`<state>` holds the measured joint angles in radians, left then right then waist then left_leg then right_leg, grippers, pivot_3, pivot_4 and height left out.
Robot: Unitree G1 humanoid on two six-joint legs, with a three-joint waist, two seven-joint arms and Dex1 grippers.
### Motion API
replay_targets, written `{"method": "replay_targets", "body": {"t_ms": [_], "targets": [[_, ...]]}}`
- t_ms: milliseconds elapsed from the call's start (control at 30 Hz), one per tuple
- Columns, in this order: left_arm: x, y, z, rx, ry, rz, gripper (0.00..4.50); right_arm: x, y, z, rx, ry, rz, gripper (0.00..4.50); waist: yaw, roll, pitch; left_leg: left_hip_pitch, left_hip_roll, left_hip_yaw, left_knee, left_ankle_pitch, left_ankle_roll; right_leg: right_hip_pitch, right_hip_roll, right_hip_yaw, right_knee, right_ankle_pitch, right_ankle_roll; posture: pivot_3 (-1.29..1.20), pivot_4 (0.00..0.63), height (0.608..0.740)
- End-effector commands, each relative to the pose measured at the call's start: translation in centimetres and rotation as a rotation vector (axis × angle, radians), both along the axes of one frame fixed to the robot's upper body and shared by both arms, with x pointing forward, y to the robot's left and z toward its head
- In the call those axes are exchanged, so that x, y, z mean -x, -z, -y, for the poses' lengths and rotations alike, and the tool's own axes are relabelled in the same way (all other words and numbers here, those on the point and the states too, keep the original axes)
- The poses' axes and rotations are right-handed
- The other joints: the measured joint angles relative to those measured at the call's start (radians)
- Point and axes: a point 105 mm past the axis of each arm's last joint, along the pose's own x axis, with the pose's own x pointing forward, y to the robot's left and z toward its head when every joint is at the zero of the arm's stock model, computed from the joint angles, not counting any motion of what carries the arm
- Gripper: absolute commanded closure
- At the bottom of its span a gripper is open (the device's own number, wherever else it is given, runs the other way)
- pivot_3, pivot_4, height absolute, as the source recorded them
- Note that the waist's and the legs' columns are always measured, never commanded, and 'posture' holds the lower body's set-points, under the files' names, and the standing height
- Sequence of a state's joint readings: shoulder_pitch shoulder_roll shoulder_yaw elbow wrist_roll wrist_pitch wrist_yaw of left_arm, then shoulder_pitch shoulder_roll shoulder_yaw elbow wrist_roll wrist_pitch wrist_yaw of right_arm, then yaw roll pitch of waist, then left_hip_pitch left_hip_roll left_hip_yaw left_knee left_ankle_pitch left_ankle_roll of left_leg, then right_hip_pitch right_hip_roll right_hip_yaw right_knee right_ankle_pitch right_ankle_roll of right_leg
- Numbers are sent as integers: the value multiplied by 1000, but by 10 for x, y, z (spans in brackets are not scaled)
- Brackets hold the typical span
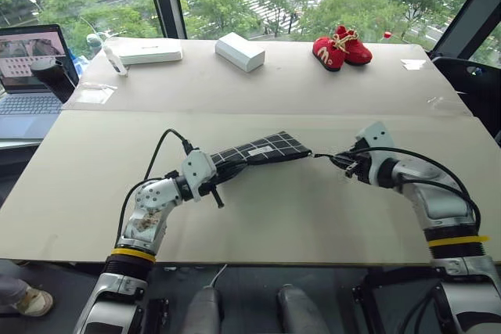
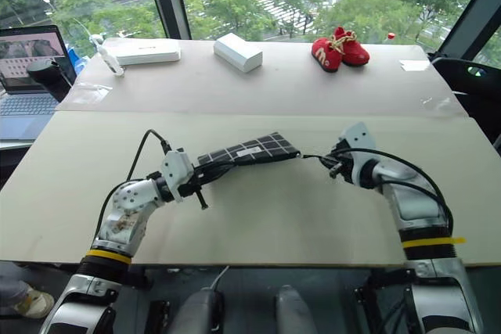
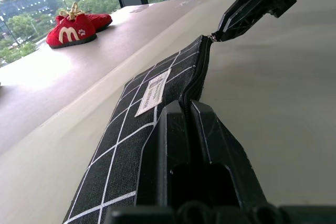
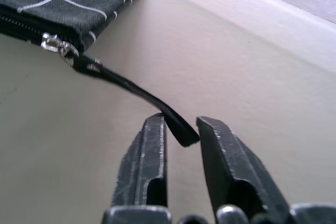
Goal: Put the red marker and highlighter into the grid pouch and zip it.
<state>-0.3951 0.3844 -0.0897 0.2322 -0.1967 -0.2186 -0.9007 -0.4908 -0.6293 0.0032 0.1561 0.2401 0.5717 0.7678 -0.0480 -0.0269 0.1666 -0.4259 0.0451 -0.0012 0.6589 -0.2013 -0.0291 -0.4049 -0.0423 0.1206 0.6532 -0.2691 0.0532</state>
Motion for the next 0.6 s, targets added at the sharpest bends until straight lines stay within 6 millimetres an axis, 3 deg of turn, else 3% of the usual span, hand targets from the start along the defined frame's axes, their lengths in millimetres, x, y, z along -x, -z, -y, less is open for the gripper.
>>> {"method": "replay_targets", "body": {"t_ms": [33,100,333,467,600], "targets": [[-2,-13,0,17,0,56,4500,3,-13,-20,-81,-61,14,1794,1,0,0,0,0,0,0,0,0,0,0,0,0,0,0,0,150,729],[-1,-14,0,16,4,57,4500,4,-12,-20,-125,-60,-26,1168,3,0,0,0,0,0,0,0,0,0,0,0,0,0,0,0,150,729],[3,-14,2,3,41,58,4500,9,-25,43,-59,44,-11,1168,21,0,0,-1,-1,0,0,0,0,1,-1,0,-3,0,0,0,150,729],[8,-13,13,-30,158,81,4500,45,-35,68,-48,-46,-49,1168,30,0,0,-2,0,0,0,-1,1,1,-1,-1,-5,0,0,0,150,729],[9,-13,23,-64,272,119,4500,79,-40,67,-85,-161,-73,1168,33,0,0,-2,-1,0,0,-1,1,1,-1,-1,-6,0,0,0,150,729]]}}
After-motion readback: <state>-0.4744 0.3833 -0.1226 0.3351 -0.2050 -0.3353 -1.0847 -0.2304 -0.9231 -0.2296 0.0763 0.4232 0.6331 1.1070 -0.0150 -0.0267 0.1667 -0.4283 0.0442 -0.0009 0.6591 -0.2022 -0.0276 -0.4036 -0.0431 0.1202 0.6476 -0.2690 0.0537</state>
